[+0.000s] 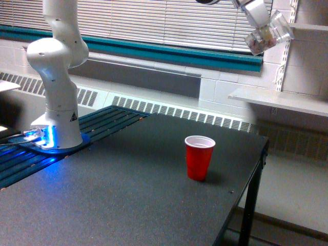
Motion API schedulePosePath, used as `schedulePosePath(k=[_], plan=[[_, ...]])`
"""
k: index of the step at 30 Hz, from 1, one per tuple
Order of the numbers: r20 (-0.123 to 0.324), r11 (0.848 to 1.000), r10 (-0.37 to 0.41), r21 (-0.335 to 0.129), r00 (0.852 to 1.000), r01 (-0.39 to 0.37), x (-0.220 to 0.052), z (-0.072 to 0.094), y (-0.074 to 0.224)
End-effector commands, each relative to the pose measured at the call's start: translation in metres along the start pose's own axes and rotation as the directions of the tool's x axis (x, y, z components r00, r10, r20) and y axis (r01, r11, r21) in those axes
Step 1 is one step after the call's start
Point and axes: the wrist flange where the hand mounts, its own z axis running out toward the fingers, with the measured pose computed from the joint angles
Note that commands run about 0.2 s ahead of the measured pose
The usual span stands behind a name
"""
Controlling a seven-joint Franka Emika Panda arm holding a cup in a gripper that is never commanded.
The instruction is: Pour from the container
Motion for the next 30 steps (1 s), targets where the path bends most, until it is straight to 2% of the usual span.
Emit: schedulePosePath(k=[1,8,13,16,22,30], plan=[[0.003,1.0,-0.017,0.001,1.0,0.017,-0.007,0.0,-0.009],[-0.004,1.0,-0.023,0.015,1.0,0.023,-0.008,0.005,-0.009],[-0.011,1.0,-0.021,-0.003,1.0,0.02,-0.008,0.008,0.0],[-0.006,1.0,-0.019,0.003,1.0,0.019,-0.011,0.01,0.007],[0.003,0.999,-0.01,-0.038,1.0,0.01,-0.018,0.014,0.034],[0.017,0.995,0.007,-0.103,1.0,-0.006,-0.034,0.01,0.076]])
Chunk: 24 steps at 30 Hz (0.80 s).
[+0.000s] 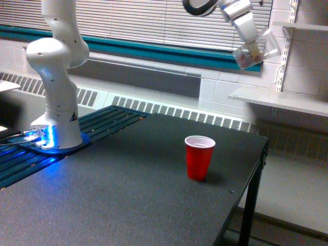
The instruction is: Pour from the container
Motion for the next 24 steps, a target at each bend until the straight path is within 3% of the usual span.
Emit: schedulePosePath(k=[1,14,24], plan=[[-0.016,0.999,0.013,-0.04,1.0,-0.013,-0.003,-0.01,0.036],[0.05,0.996,0.047,-0.083,0.998,-0.043,-0.049,0.002,0.085],[0.134,0.989,0.082,-0.133,0.988,-0.064,-0.082,0.017,0.121]])
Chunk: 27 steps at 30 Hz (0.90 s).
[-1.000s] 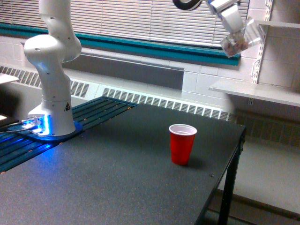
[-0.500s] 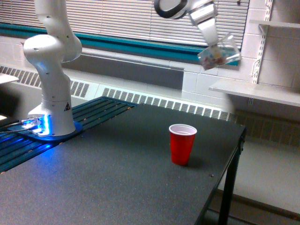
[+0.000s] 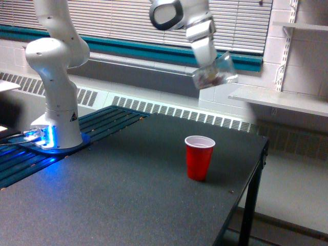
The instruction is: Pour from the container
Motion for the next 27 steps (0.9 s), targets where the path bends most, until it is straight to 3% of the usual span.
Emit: schedulePosePath(k=[1,16,27], plan=[[0.039,1.0,-0.013,-0.025,0.999,0.014,-0.012,0.01,0.02],[0.101,0.997,0.029,-0.081,0.994,-0.021,-0.017,0.03,0.057],[0.167,0.995,0.047,-0.093,0.985,-0.032,-0.026,0.045,0.069]])
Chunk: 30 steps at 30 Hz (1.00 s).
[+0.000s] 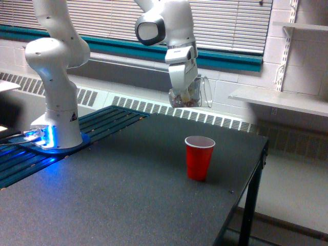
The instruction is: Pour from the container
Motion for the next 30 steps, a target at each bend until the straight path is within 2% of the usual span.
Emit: schedulePosePath(k=[1,14,30], plan=[[0.046,1.0,-0.023,-0.015,0.999,0.023,-0.004,0.01,0.007],[0.119,0.998,-0.004,-0.062,0.993,0.012,-0.006,0.025,0.019],[0.173,0.992,0.02,-0.13,0.985,0.002,0.006,0.039,0.031]])
